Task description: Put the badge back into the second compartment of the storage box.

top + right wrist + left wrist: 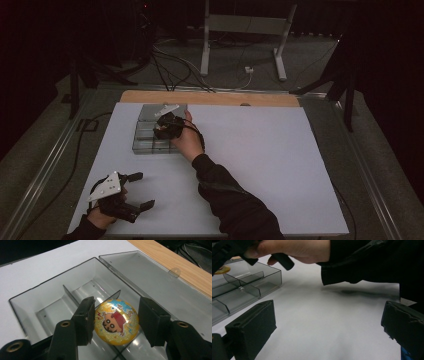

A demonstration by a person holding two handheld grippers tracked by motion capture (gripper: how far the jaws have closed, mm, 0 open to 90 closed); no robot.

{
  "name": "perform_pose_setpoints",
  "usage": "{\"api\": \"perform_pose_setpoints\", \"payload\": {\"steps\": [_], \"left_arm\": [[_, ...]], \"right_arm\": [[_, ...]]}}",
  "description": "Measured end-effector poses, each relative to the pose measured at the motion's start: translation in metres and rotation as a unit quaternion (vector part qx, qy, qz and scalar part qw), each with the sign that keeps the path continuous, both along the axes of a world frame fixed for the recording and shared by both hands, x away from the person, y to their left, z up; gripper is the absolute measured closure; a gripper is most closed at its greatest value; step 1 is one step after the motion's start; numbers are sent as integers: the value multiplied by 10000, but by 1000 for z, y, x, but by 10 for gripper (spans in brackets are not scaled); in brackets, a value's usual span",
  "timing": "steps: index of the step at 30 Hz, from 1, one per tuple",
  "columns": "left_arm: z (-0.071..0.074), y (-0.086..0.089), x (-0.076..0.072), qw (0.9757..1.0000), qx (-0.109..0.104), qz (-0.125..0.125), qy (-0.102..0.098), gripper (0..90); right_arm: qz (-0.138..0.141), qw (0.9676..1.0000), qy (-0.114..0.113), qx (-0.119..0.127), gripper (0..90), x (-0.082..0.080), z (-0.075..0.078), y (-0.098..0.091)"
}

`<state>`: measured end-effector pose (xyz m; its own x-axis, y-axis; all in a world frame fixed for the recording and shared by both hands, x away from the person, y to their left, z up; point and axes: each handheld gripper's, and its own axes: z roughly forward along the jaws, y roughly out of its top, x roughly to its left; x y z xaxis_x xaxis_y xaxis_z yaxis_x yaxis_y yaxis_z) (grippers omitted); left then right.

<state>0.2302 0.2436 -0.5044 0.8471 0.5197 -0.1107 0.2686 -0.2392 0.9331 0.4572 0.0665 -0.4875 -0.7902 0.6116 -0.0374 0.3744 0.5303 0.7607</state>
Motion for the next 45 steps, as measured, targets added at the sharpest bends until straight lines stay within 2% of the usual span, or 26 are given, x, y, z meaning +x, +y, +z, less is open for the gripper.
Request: {"api": "perform_pose_setpoints", "payload": {"steps": [2,3,4,5,6,7,8,9,10,12,14,16,18,21,22,25,27,28,30,31,32,36,39,43,45], "left_arm": [[0,0,0,10000,-1,-6,10,5],[0,0,0,10000,0,-3,14,5],[0,0,0,10000,-8,-4,9,5],[0,0,0,10000,-11,-18,4,5],[0,0,0,10000,-11,-18,4,5],[0,1,0,10000,-28,-22,10,5],[0,1,0,10000,-28,-22,10,5],[0,1,0,10000,-29,-20,6,5],[0,1,0,10000,-26,-28,0,5],[0,1,0,10000,-43,-22,5,5],[0,1,0,10000,-39,-19,1,5],[0,1,0,10000,-24,-25,3,5],[-1,0,0,10000,-24,-26,14,5],[-1,0,0,10000,0,-37,5,5],[-1,0,0,10000,-11,-33,4,5],[-1,0,0,10000,7,-24,3,5],[-1,0,0,10000,18,-30,-8,5],[-1,-1,1,10000,13,-26,-6,5],[-1,-1,1,10000,25,-21,0,5],[-1,-1,1,10000,30,-26,2,5],[-1,-1,1,10000,29,-26,1,5],[-1,-2,1,10000,65,-32,8,5],[-1,-3,1,10000,55,-21,26,5],[-2,-2,1,10000,64,-8,28,5],[-2,-2,1,10000,61,-2,37,5]], "right_arm": [[-15,10000,-24,17,459,1,-1,1],[-28,10000,-63,38,391,1,-2,3],[0,10000,-99,-7,230,2,-3,6],[65,9998,-185,-99,152,1,-3,6],[65,9998,-185,-99,152,1,-3,6],[75,9993,-335,-179,115,-2,-2,7],[57,9997,-220,-44,98,-2,0,5],[57,9997,-220,-44,98,-2,0,5],[-15,9999,-104,115,15,-4,5,2],[4,9999,-34,153,15,-5,7,0],[-15,9998,-68,175,14,-9,11,-3],[-7,9995,-2,315,0,-12,16,-8],[10,9990,128,430,0,-16,20,-15],[-7,9983,198,539,0,-22,26,-31],[-7,9983,198,539,0,-22,26,-31],[53,9981,258,556,0,-29,32,-49],[46,9982,259,535,0,-31,33,-54],[73,9983,258,516,0,-35,35,-64],[108,9981,313,519,0,-36,36,-69],[120,9980,311,544,0,-39,38,-82],[120,9980,311,544,0,-39,38,-82],[101,9975,206,661,0,-46,42,-106],[102,9969,270,730,0,-50,42,-123],[62,9970,224,737,0,-56,39,-151],[12,9971,241,727,0,-63,36,-173]]}}
